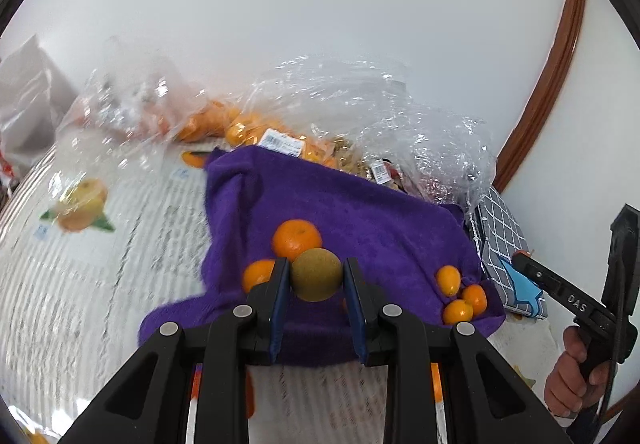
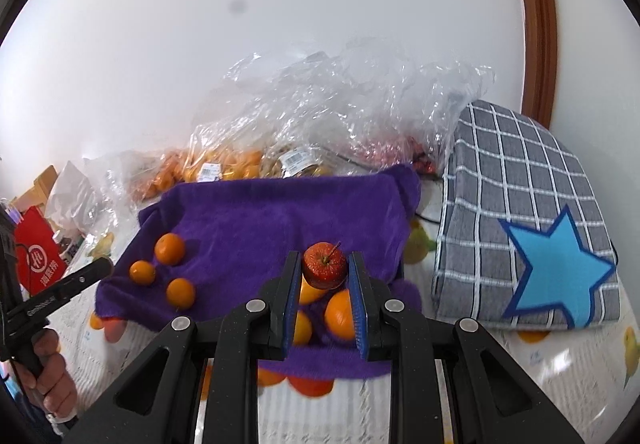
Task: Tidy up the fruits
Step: 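Carry the yellow fruit with the left gripper while the right carries the apple over the towel, then open the right gripper to release the apple onto the towel while the left holds its fruit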
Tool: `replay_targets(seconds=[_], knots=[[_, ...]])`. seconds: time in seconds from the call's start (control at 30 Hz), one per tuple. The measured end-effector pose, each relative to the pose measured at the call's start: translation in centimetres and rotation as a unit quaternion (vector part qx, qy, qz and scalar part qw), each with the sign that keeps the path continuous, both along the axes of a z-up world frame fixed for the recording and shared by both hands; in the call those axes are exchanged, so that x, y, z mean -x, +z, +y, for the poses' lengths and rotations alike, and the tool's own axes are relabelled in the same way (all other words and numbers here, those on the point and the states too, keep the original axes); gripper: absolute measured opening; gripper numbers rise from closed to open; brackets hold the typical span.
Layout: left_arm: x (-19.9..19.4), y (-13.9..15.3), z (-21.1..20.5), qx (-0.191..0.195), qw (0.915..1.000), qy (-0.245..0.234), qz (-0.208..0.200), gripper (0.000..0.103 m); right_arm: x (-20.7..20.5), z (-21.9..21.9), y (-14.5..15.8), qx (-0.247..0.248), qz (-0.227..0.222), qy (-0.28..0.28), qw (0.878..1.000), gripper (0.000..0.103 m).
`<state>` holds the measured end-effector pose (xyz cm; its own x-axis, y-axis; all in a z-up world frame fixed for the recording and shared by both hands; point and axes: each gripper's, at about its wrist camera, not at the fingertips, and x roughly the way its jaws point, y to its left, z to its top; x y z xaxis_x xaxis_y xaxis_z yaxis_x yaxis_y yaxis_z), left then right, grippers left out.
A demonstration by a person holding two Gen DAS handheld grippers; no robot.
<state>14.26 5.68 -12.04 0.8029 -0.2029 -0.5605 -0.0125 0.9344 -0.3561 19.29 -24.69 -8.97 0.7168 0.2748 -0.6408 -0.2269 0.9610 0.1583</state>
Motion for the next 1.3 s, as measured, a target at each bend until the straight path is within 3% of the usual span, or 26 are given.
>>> replay_targets(seconds=[0.33,0.67,1.3], knots=[[-2.1,-2.0,-1.2,-0.001,0.9997,-0.007,0.022,0.026,-4.1,0.7,-3.7,0.009,0.039,0.009,0.999,0.023],[-2.8,-3.1,-2.2,0.001,0.9988,-0.031,0.039,0.026,-5.4,0.3,-6.6,0.004,0.075,0.007,0.997,0.023],[-3.4,-3.7,-2.5,-0.018,0.9985,-0.030,0.042,0.026,-5.0,0.2,-6.8,0.005,0.066,0.000,0.998,0.028]])
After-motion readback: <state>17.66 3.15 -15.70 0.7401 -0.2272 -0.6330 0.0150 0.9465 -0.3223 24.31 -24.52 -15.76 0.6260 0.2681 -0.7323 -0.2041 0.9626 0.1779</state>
